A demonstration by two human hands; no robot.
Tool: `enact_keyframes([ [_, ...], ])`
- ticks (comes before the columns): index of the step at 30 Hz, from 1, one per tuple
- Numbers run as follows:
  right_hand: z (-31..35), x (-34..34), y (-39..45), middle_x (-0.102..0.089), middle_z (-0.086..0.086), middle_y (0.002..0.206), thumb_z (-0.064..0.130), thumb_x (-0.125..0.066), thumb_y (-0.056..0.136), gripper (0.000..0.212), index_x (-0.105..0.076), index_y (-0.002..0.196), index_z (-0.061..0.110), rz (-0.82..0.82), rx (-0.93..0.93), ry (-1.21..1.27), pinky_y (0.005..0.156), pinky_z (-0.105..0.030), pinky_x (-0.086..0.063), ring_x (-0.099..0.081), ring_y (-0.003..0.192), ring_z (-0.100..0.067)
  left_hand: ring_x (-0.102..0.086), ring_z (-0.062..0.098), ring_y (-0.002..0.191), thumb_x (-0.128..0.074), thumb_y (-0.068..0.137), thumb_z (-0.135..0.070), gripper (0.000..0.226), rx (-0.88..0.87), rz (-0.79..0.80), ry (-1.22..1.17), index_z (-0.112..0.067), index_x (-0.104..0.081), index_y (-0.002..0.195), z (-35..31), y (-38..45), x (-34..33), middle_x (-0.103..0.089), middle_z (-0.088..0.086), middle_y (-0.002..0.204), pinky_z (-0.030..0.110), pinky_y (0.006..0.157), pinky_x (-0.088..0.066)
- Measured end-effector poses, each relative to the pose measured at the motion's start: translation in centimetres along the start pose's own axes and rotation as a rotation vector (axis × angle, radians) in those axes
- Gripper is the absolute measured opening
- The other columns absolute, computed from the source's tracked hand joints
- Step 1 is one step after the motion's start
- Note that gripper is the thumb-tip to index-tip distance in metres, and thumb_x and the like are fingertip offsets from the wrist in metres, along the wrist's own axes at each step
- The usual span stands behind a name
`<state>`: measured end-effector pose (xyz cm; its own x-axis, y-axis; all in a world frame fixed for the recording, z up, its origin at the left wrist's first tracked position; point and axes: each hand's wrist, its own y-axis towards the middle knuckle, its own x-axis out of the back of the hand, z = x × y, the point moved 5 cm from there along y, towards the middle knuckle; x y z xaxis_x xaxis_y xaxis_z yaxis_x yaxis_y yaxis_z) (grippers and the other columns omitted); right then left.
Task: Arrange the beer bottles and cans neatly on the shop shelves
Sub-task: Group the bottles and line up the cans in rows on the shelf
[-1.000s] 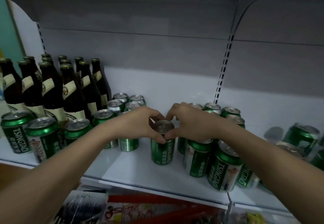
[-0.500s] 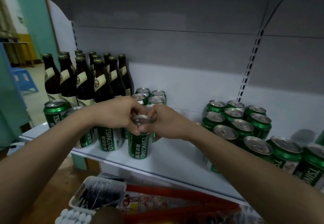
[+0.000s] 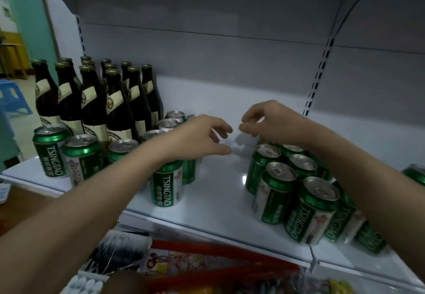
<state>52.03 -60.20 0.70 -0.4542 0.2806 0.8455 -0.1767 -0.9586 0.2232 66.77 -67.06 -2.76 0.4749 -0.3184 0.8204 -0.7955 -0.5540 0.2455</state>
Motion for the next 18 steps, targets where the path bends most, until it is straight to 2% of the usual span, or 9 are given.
enact_keyframes([
  [4,-4.4,1.9,-0.1,-0.065,0.002,0.109,0.042,-0.073,0.085,0.035,-0.066,0.110,0.018,0.054,-0.148,-0.228,0.085,-0.035,-0.054,-0.063,0.090,-0.014,-0.064,0.012,0.101,-0.078,0.081,-0.030,0.062,0.018,0.101,-0.087,-0.016,-0.052,0.136,-1.3,3.2,-5.0,-0.060,-0.002,0.125,0.025,0.083,-0.053],
  [9,-5.8,0.2,-0.8,-0.062,0.012,0.095,0.044,-0.075,0.080,0.037,-0.067,0.108,0.022,0.206,-0.135,-0.352,0.070,-0.025,-0.047,-0.059,0.081,-0.005,-0.061,0.016,0.096,-0.080,0.080,-0.021,0.056,0.002,0.114,-0.085,-0.012,-0.056,0.130,-2.3,5.4,-7.7,-0.062,0.003,0.124,0.022,0.073,-0.046],
  [12,-5.8,-0.5,-0.4,-0.059,0.006,0.107,0.036,-0.077,0.077,0.039,-0.065,0.111,0.021,0.146,-0.081,-0.371,0.076,-0.028,-0.046,-0.057,0.089,-0.013,-0.060,0.016,0.092,-0.082,0.078,-0.022,0.056,0.014,0.087,-0.086,-0.012,-0.058,0.128,-2.0,5.9,-7.8,-0.064,0.004,0.122,0.022,0.074,-0.044],
  [14,-5.4,-0.6,-0.2,-0.053,0.006,0.107,0.033,-0.079,0.076,0.044,-0.060,0.114,0.020,0.107,-0.080,-0.330,0.076,-0.027,-0.042,-0.054,0.093,-0.014,-0.061,0.018,0.095,-0.083,0.076,-0.024,0.056,0.035,0.069,-0.080,-0.012,-0.060,0.126,-1.5,5.9,-7.4,-0.064,0.004,0.121,0.026,0.079,-0.047],
  [18,-4.1,-1.7,0.5,-0.059,0.001,0.112,0.034,-0.080,0.075,0.049,-0.057,0.116,0.020,0.079,-0.071,-0.208,0.081,-0.030,-0.047,-0.057,0.097,-0.017,-0.064,0.017,0.094,-0.086,0.072,-0.026,0.058,0.074,0.055,-0.007,-0.013,-0.061,0.122,-0.1,5.1,-5.5,-0.066,0.003,0.116,0.028,0.082,-0.052],
])
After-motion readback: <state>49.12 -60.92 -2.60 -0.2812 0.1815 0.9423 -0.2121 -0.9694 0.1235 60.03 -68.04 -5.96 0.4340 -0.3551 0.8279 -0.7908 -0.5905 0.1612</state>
